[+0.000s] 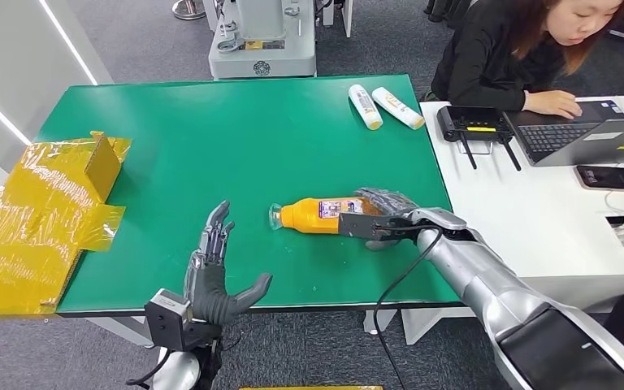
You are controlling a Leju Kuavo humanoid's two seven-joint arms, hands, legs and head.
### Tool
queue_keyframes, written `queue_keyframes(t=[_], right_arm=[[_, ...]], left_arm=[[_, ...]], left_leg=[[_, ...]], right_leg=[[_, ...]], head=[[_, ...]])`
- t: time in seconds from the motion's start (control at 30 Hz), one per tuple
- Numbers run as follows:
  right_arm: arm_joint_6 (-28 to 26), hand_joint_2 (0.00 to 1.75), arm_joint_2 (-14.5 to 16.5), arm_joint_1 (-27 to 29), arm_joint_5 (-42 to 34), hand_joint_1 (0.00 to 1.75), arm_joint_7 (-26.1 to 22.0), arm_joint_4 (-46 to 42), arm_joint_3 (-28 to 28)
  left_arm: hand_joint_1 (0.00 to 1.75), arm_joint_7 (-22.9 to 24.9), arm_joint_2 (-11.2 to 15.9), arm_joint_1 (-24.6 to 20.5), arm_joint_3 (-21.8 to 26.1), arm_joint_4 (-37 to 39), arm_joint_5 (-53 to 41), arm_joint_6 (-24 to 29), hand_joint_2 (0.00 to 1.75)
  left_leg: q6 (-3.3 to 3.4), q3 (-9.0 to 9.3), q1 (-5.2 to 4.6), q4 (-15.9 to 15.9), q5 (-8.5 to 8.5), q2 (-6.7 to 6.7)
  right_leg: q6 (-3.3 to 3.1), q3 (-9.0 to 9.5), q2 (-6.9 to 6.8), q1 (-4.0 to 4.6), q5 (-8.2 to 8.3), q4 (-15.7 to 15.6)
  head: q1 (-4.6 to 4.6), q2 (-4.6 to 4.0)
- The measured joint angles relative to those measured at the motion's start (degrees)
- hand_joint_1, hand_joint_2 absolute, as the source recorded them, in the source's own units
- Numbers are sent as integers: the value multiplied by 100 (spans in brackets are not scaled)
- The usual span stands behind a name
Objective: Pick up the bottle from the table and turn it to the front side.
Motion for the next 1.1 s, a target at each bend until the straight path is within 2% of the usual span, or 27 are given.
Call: queue_keyframes(t=[0.33, 0.47, 0.7, 1.1], right_arm=[[-477, 175, -240, 130, 639, 1, 18, -2, 729], [-704, 175, -323, 161, 834, 175, 103, -67, 961], [-910, 175, -563, 261, 852, 175, 121, -433, 1262], [-1216, 175, -871, 548, 504, 175, 7, -917, 1319]], left_arm=[[0, -98, -2, 82, 86, 10, -72, 115, 175], [0, -189, -2, 71, 128, 60, 4, 170, 175], [0, -320, 25, 92, 249, 128, 212, 237, 175], [0, -340, 50, 186, 286, 148, 288, 167, 175]], left_leg=[[0, 1, -1, 0, 0, 0], [0, 2, -1, 1, 0, 1], [0, 3, 0, 0, 0, 1], [0, 2, -1, 0, 0, 0]], right_leg=[[0, 1, 0, 0, 0, -1], [0, 2, 1, 0, 0, -1], [0, 3, 0, 0, 0, -1], [0, 3, 0, 0, 0, -2]], head=[[0, 0], [-1, -1], [1, 0], [0, -1]])
